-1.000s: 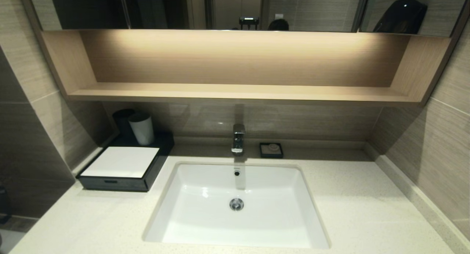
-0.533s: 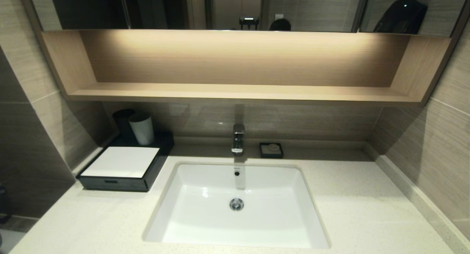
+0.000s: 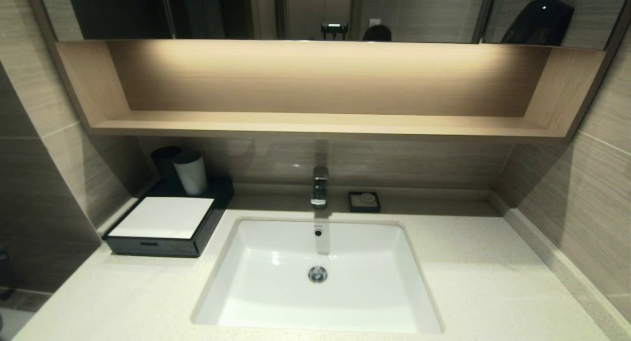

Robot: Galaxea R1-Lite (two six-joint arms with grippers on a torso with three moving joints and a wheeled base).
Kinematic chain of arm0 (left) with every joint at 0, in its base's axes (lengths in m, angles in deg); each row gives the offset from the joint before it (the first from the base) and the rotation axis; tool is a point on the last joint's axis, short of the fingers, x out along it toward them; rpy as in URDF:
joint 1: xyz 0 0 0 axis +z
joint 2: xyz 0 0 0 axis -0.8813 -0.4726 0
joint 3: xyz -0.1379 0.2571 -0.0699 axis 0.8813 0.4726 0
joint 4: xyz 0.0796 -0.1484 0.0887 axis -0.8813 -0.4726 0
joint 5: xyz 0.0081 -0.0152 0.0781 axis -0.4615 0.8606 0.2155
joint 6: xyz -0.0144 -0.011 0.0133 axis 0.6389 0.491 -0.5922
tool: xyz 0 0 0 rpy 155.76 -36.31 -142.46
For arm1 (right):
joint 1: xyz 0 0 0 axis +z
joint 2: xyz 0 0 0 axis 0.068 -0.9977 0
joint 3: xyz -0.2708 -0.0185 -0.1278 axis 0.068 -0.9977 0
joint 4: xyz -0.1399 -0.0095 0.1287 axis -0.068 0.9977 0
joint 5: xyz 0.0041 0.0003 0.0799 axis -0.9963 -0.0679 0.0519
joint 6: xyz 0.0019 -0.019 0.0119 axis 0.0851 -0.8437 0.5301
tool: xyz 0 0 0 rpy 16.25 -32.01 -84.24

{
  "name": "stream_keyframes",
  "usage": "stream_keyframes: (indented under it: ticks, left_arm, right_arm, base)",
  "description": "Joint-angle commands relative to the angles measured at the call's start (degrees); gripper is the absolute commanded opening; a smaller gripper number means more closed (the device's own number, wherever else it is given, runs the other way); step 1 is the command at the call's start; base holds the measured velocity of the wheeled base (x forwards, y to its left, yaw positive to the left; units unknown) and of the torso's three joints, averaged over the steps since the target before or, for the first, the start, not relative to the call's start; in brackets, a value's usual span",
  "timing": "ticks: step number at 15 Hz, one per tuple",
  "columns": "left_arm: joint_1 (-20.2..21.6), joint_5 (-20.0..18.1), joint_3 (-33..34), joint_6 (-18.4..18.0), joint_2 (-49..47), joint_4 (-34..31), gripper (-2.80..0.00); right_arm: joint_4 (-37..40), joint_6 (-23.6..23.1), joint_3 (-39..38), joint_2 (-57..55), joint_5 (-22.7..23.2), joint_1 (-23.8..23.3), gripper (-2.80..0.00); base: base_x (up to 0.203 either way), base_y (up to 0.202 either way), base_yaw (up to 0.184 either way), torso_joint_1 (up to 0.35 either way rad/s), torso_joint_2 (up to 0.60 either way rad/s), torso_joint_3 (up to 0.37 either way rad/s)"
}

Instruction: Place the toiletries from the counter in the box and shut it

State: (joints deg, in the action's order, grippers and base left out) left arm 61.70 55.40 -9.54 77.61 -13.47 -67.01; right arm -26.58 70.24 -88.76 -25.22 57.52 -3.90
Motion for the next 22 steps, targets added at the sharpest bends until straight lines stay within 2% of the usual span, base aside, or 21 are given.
stream_keyframes:
  ticks: [1,5,7,11,15,22]
  left_arm:
    - [0.01,-0.01,0.39,0.06,0.09,-0.16,-2.80]
    - [0.01,-1.91,0.48,0.08,0.09,-1.78,-2.80]
    - [0.01,-2.56,0.40,0.01,0.09,-6.34,-2.80]
    - [0.01,-2.65,0.39,0.15,0.09,-6.31,-2.80]
    - [0.01,-2.47,0.39,3.31,0.09,-5.96,-2.80]
    - [0.01,-2.38,0.39,3.31,0.09,-5.96,-2.80]
  right_arm:
    - [0.05,0.00,-0.01,0.00,-0.02,0.00,-2.80]
    - [-0.02,0.00,-0.01,0.00,-0.02,0.00,-2.80]
    - [0.06,0.00,-0.01,0.00,-0.02,0.00,-2.80]
    - [0.06,0.00,-0.01,0.00,-0.02,0.00,-2.80]
    - [-0.02,0.00,-0.01,0.00,-0.02,0.00,-2.80]
    - [0.06,0.00,-0.01,0.04,-0.02,0.00,-2.80]
  base:
    - [0.000,0.000,0.000,0.000,0.00,0.000]
    - [0.000,0.000,0.000,0.000,0.00,0.000]
    - [0.000,0.000,0.000,0.000,0.00,0.000]
    - [0.000,0.000,0.000,0.000,0.00,0.000]
    - [0.000,0.000,0.000,0.000,0.00,0.000]
    - [0.000,0.000,0.000,0.000,0.00,0.000]
